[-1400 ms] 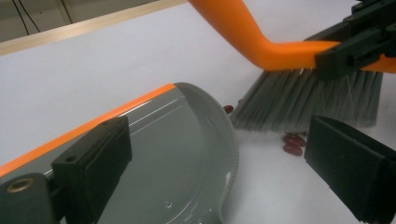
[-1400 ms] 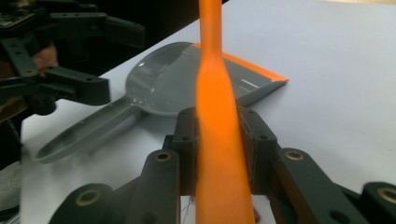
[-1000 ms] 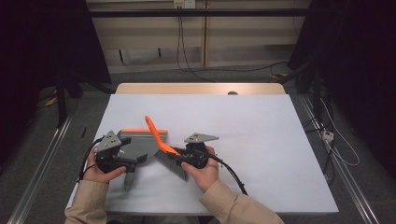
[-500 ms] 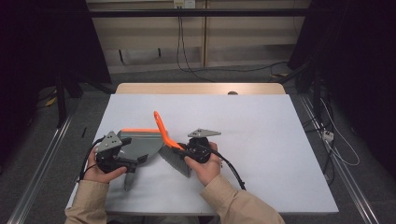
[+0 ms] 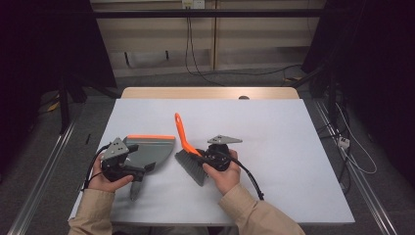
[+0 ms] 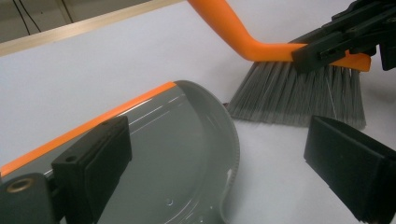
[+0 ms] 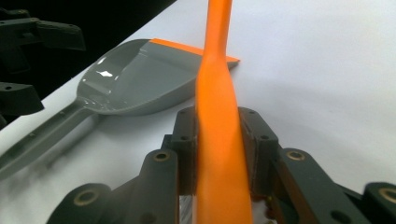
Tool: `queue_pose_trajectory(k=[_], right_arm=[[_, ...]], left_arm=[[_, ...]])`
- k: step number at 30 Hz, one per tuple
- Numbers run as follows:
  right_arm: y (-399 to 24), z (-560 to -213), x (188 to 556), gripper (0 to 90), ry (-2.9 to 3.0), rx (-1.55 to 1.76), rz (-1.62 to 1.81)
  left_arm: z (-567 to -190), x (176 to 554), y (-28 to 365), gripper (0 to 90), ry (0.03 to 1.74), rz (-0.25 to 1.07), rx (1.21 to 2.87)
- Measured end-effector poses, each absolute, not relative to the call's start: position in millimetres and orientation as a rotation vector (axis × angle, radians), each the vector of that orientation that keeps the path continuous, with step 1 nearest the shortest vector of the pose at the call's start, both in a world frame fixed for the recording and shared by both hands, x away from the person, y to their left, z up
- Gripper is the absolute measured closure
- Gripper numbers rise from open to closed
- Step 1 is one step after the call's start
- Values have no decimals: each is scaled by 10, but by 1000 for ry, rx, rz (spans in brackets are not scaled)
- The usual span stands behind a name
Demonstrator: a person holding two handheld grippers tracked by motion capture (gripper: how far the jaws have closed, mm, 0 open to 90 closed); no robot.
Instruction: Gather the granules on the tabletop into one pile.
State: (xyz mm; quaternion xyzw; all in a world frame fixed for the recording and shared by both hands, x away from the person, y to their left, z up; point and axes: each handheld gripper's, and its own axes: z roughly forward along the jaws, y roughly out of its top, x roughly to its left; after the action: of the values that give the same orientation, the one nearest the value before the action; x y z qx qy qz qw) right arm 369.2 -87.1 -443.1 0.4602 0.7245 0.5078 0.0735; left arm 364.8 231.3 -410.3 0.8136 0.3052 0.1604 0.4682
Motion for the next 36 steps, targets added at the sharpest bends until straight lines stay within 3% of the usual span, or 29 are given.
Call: queue_pose_trajectory(k=[24, 36], right_arm=[[-1184, -4404, 3657, 702, 2122, 1441, 1497], [-809, -4305, 3769, 711, 2155, 1428, 1579]], left_arm=[[-4086, 3659, 2289, 75, 735, 400, 2000], [-4075, 3663, 2322, 75, 746, 401, 1987]])
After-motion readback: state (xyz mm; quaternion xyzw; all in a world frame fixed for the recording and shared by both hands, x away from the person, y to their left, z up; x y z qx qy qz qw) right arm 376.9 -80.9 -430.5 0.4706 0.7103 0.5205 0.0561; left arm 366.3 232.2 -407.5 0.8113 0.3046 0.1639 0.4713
